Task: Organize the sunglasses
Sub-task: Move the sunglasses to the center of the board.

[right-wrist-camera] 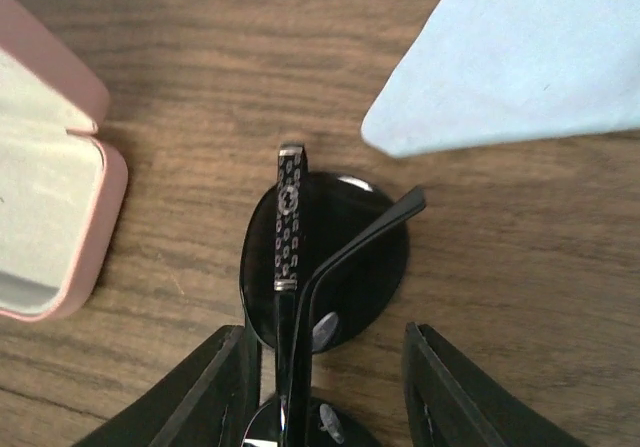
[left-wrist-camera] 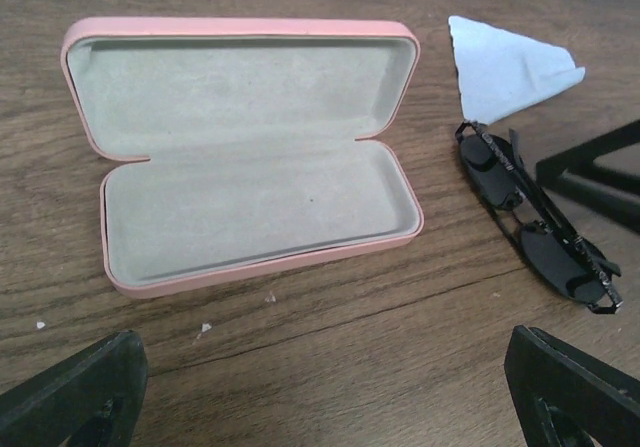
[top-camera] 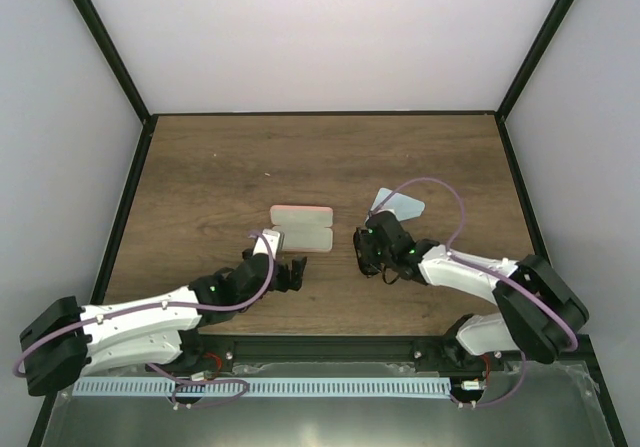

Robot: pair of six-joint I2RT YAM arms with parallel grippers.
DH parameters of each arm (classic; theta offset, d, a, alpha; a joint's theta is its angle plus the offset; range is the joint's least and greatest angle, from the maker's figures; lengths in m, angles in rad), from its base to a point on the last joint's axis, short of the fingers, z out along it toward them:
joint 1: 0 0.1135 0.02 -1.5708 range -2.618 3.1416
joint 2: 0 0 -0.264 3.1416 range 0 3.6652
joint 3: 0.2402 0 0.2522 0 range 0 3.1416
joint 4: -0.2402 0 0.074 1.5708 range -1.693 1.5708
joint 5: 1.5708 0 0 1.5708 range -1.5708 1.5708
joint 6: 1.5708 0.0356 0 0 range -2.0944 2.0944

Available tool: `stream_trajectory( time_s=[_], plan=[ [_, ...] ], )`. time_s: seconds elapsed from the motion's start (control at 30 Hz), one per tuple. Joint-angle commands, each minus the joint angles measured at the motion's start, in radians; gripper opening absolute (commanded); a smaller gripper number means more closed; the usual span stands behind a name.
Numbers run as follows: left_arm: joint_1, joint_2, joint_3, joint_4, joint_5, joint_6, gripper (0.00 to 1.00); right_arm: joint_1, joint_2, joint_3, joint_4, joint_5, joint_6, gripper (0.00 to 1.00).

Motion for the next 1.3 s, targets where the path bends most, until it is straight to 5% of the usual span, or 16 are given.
stream_trajectory(
  time_s=[0.0,0.13,0.33,0.57,0.9,1.1,1.27],
  plan=[
    [0.002,-0.024,-0.011,0.016,-0.005,-0.005,1.0,0.028,0.057,0.039,0.009,-0.014,-0.022,0.44],
    [0.001,-0.001,-0.007,0.016,-0.011,-0.005,1.0,0.042,0.106,0.058,-0.003,-0.006,-0.019,0.39],
    [0.002,0.018,-0.005,0.018,-0.007,-0.004,1.0,0.046,0.117,0.068,-0.026,0.041,-0.003,0.17],
    [0.002,0.028,-0.002,0.018,-0.004,-0.004,1.0,0.046,0.062,0.06,-0.066,0.135,0.036,0.08],
    [0.002,0.078,0.001,0.102,0.107,0.021,1.0,-0.141,0.016,0.032,-0.132,0.162,0.109,0.05],
    [0.002,0.108,-0.019,0.22,0.172,0.038,1.0,-0.319,-0.037,-0.034,-0.085,0.029,0.12,0.03],
    [-0.001,0.191,-0.023,0.362,0.256,0.077,1.0,-0.342,-0.036,-0.034,-0.086,0.018,0.124,0.23]
  ],
)
